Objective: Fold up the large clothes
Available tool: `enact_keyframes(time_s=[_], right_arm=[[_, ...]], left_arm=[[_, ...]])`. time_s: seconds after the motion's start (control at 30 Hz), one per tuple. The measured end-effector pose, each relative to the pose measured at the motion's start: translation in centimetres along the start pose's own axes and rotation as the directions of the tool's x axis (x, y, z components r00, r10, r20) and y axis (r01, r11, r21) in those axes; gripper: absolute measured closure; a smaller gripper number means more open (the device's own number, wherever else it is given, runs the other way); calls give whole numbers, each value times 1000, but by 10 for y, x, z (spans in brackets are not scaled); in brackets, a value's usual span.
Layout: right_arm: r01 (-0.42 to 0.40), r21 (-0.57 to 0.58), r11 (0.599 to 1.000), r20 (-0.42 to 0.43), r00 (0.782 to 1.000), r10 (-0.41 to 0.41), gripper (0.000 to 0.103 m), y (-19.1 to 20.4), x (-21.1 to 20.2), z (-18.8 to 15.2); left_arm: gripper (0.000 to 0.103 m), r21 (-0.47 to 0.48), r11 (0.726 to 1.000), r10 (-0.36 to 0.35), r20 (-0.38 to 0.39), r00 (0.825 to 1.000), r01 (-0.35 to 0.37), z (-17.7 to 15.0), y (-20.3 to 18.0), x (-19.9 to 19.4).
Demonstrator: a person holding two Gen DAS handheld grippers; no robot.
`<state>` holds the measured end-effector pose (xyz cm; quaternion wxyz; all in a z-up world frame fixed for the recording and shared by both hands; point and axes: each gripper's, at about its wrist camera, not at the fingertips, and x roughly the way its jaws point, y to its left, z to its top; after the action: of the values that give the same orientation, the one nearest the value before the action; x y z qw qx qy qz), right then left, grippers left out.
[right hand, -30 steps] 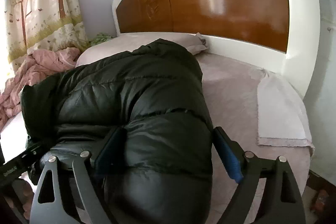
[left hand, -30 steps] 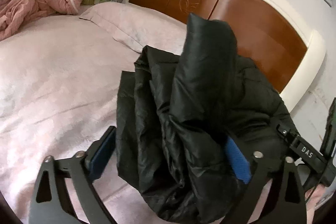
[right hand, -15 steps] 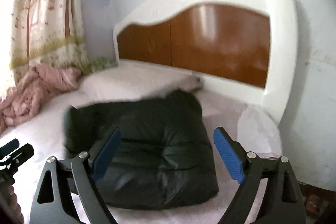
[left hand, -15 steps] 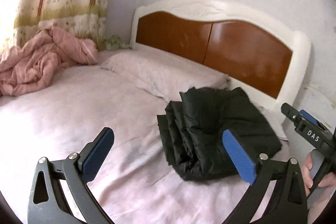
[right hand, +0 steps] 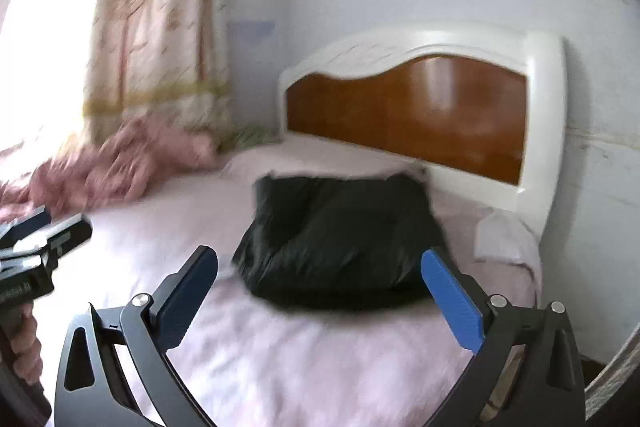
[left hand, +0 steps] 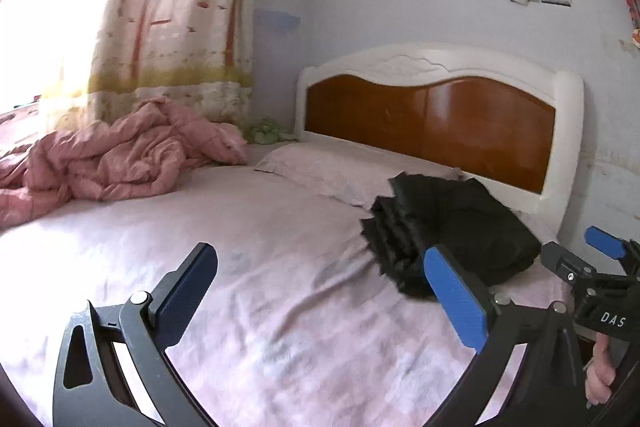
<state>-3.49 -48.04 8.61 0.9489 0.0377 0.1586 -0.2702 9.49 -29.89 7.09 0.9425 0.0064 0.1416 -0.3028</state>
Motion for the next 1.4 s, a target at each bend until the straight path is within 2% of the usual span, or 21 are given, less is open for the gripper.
enact_keyframes(time_s=[0.13,0.2,0.3,0.4,0.5,0.87,0.97,1.1,1.4], right_arm=[[52,-5,999,-5,999,-52,0,9,-1,-23],[40,11,999,-28,999,-39,0,7,6,-29],[13,-8,1000,-64,998,-13,0,7,19,-36],[-16,-36,999,-90,996,13,0,11,25,-40],[-6,-74,997,-84,996,-1,0,17,25,-42],[1,-212,977,-59,998,-14,0,47,22,-48],[-3,-211,978,-67,998,-12,0,47,23,-49],[-16,-194,981,-74,997,2,0,44,24,-47],[-23,-154,988,-92,996,9,0,36,29,-47]], left_arm=[[0,62,998,23,-16,1000,-22,-32,-3,0],[0,64,997,48,-17,999,-47,-45,-2,3],[0,55,988,148,-1,989,-148,-62,-2,7],[0,44,985,164,23,986,-165,-68,1,4],[0,35,987,155,43,987,-157,-70,3,0],[0,-12,987,158,20,987,-158,-73,14,3],[0,-13,987,157,24,987,-157,-73,13,1],[0,15,988,152,-10,988,-152,-75,10,6],[0,55,986,160,5,987,-160,-75,1,3]])
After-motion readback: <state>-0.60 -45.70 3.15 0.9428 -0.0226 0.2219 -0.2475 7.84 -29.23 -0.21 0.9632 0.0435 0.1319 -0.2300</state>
